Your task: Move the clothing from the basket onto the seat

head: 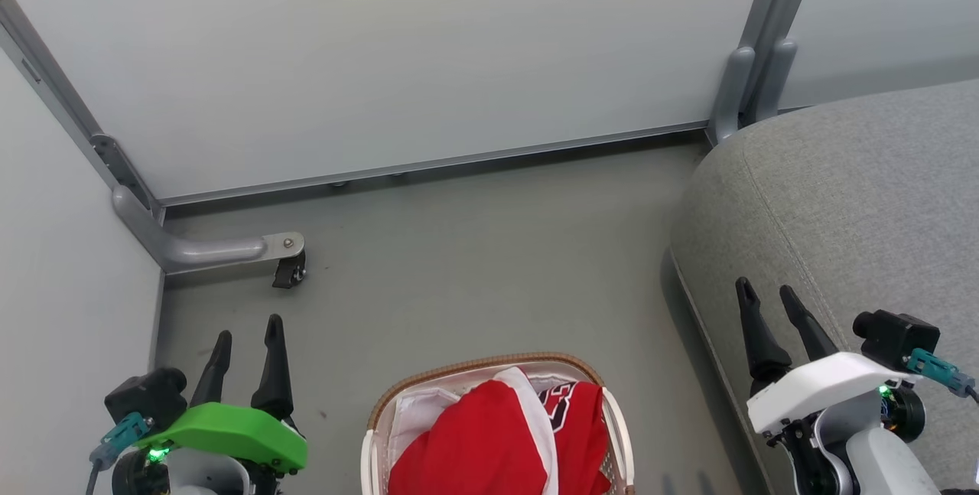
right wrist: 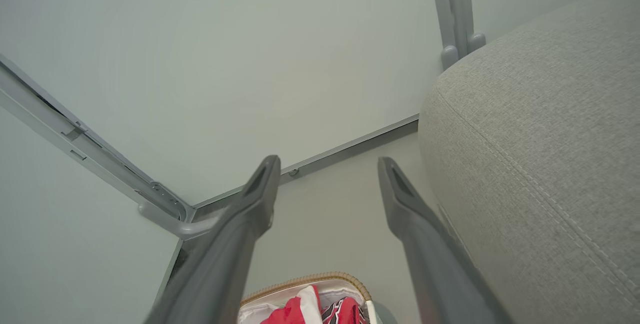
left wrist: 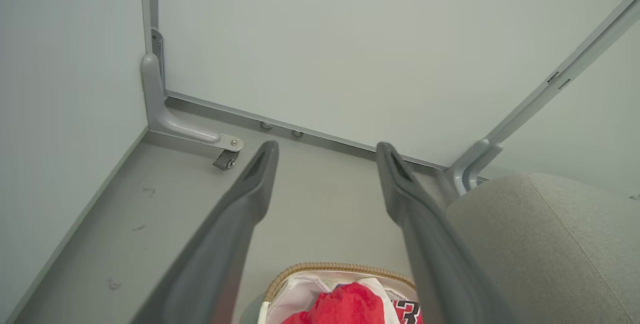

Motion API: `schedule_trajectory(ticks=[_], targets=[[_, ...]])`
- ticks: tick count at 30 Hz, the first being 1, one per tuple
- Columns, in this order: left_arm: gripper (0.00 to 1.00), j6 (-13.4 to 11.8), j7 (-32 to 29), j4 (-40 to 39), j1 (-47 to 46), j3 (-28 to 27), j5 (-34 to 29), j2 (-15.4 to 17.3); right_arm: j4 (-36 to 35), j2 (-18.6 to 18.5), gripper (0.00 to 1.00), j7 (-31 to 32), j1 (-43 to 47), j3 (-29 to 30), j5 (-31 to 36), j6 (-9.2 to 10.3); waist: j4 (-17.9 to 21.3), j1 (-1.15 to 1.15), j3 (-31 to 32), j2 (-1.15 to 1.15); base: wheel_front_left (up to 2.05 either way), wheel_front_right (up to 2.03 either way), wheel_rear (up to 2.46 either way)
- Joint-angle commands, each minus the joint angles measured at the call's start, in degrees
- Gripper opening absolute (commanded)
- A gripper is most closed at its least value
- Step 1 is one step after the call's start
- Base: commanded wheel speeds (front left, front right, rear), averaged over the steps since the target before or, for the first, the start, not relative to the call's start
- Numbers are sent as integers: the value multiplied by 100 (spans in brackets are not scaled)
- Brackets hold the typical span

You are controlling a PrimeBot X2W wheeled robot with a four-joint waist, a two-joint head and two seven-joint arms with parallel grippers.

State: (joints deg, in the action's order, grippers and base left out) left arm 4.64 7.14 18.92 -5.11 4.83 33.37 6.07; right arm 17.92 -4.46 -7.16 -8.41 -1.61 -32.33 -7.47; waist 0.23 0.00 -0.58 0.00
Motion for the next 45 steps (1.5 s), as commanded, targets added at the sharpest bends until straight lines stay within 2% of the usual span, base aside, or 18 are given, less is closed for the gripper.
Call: schedule_trajectory(ticks=[1,11,19,37,45], targets=[[100,-44,64,-31,17,31,-200,57,-40,-20,100,-65,12,6,207,-2,4,0,1,0,0,0,0],[100,-161,213,-24,97,100,-734,12,-2,30,100,-216,39,59,879,-2,12,0,-5,0,0,0,0],[100,-147,323,-10,135,70,-1145,-19,39,35,100,-322,30,54,1350,-2,11,0,-17,0,0,0,0],[100,101,546,-69,245,-198,-1907,-201,168,92,100,-550,46,177,2227,-3,25,0,-55,0,0,0,0],[100,224,635,62,203,-62,-2279,-259,160,118,100,-631,-70,128,2581,-3,126,0,-301,0,0,0,0]])
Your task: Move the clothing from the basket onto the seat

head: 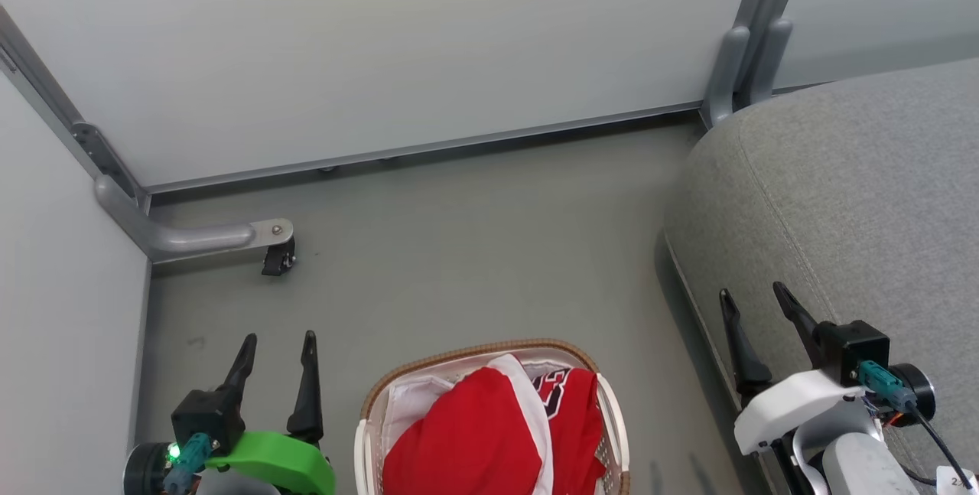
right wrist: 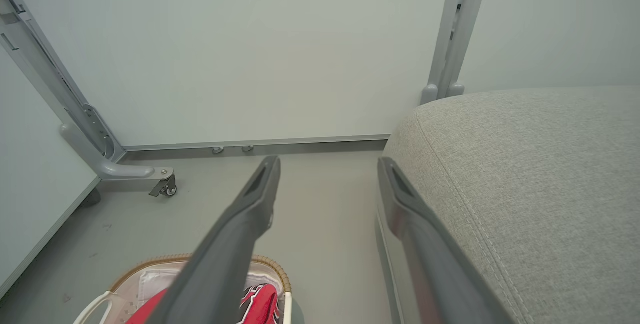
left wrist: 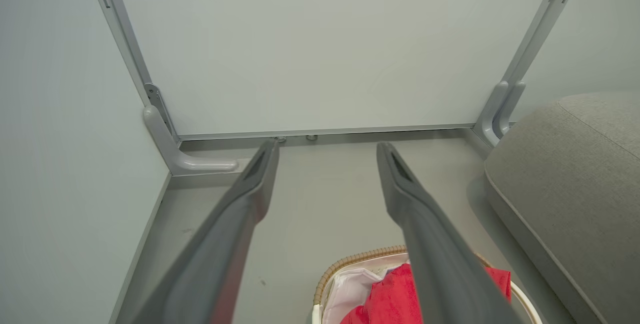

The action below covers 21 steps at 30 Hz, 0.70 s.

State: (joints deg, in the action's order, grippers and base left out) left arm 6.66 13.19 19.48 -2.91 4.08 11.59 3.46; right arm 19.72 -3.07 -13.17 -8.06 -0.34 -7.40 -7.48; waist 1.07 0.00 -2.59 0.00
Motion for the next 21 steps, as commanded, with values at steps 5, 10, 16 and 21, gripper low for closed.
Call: schedule_trajectory(ticks=[5,10,16,21], targets=[[100,77,83,185,-301,220,-151,-18,-117,-6,100,-87,-313,-76,329,-2,171,0,-603,0,0,0,0],[100,87,136,342,-690,533,-200,23,-236,4,100,-139,-598,-163,550,0,384,0,-1189,0,0,0,0],[100,87,197,604,-1218,986,-192,228,-443,6,100,-204,-983,-379,580,0,741,0,-1950,0,0,0,0],[100,87,206,897,-1673,1345,-30,436,-662,8,100,-210,-1270,-619,426,0,1039,0,-2523,0,0,0,0]])
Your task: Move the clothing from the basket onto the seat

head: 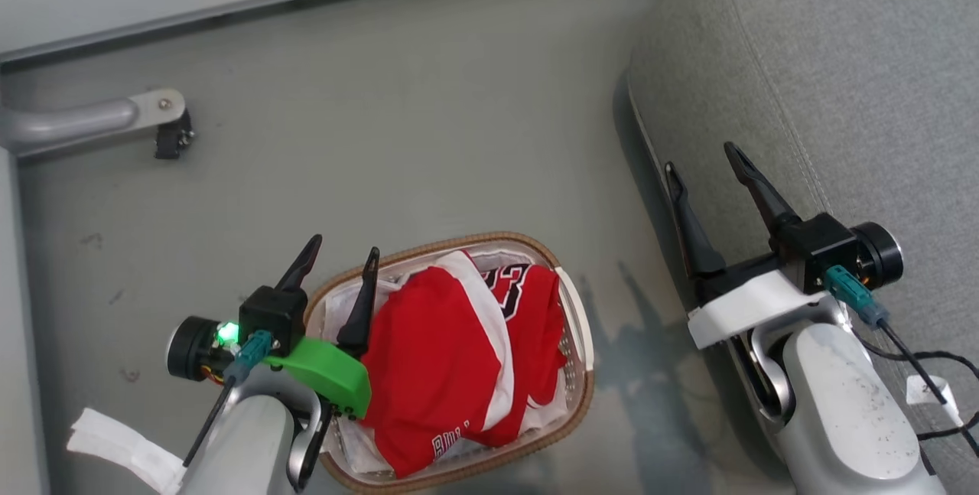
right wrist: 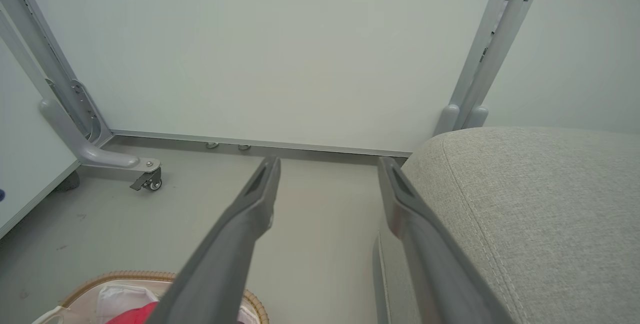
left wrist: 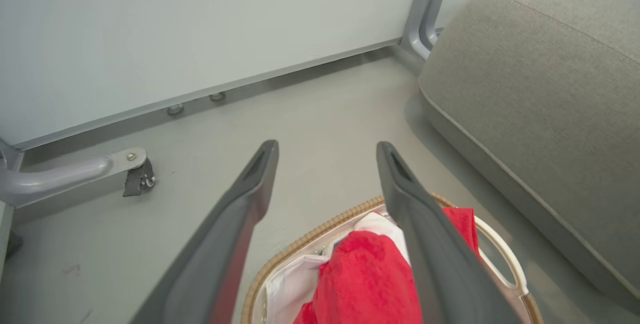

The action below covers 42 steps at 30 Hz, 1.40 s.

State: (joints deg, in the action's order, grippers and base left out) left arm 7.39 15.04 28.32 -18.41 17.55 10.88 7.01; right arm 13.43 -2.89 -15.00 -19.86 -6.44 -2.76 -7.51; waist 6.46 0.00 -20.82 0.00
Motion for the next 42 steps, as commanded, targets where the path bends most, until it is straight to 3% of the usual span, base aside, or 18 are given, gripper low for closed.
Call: schedule_trajectory(ticks=[1,14,27,34,42], targets=[[100,15,19,85,-231,66,81,125,-92,-10,100,-27,-156,-61,-81,4,567,0,-828,0,0,0,0],[100,16,13,1101,-1248,1053,469,694,-594,-4,100,-27,-563,-505,-491,4,1128,0,-2021,0,0,0,0],[100,16,13,2258,-2169,2146,1348,1066,-683,-5,100,-27,-626,-655,-512,4,1292,0,-2683,0,0,0,0],[100,16,-43,2849,-2461,2871,2072,960,-597,-8,100,-27,-566,-725,-460,4,1234,0,-2768,0,0,0,0],[100,16,-514,2814,-2439,3830,3357,1049,-527,-9,100,-27,-592,-808,-501,4,1156,0,-2702,0,0,0,0]])
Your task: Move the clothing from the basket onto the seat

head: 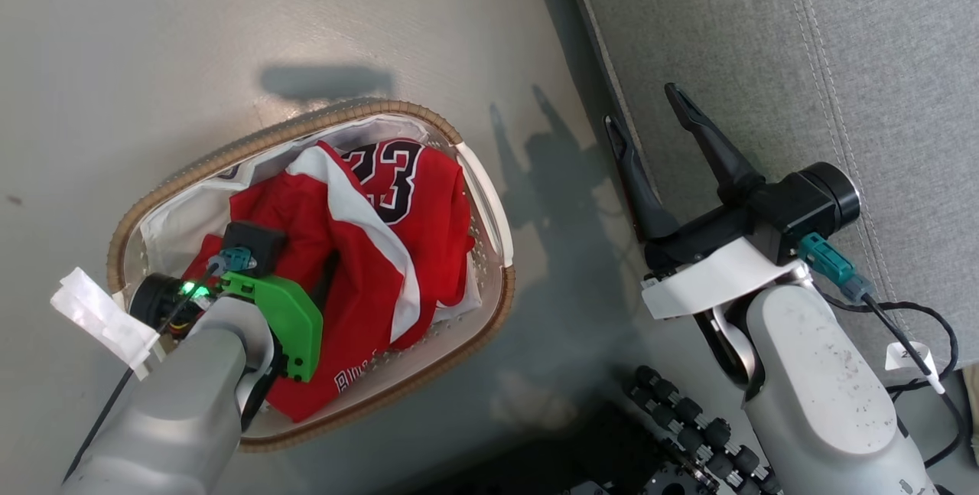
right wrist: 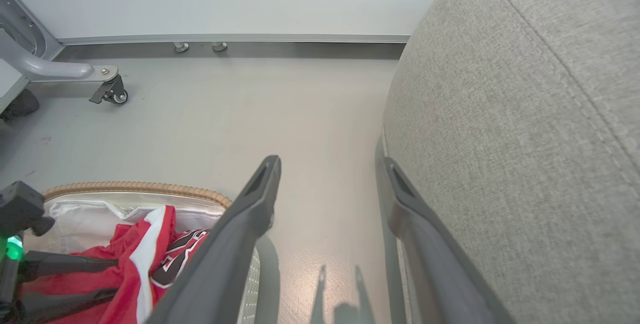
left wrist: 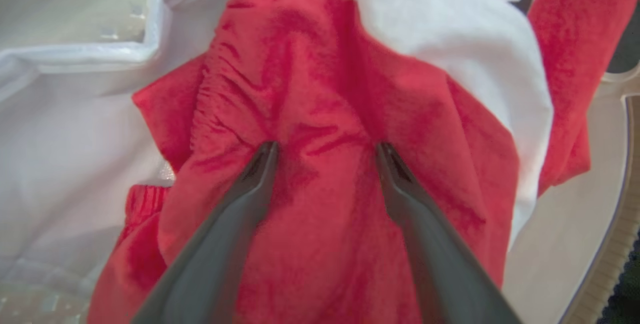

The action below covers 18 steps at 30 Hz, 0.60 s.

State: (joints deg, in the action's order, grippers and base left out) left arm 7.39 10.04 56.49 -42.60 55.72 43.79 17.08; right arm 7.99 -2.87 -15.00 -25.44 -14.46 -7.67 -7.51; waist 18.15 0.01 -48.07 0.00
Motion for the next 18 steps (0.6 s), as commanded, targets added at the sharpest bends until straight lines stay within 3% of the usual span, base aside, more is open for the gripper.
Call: schedule_trajectory(ticks=[1,2,3,4,11,18], targets=[[100,16,-47,4,-21,99,167,60,26,-11,100,-27,-33,-13,-6,4,-15,-1,39,0,0,0,0],[100,16,-88,8,-24,219,256,75,37,-12,100,-27,-35,-18,-5,4,-18,-1,61,0,0,0,0],[62,16,-127,-16,2,352,370,77,46,-11,100,-27,-37,-22,-5,4,-19,-1,90,0,0,0,0],[0,16,-156,-12,5,451,443,86,52,-11,100,-27,-34,-21,-3,4,-21,-1,109,0,0,0,0],[0,16,-141,116,13,1010,915,57,79,-12,100,-27,-20,29,17,4,-44,-1,350,0,0,0,0],[0,17,255,104,257,1284,1378,-61,184,-13,100,-27,123,133,45,4,-110,-1,960,0,0,0,0]])
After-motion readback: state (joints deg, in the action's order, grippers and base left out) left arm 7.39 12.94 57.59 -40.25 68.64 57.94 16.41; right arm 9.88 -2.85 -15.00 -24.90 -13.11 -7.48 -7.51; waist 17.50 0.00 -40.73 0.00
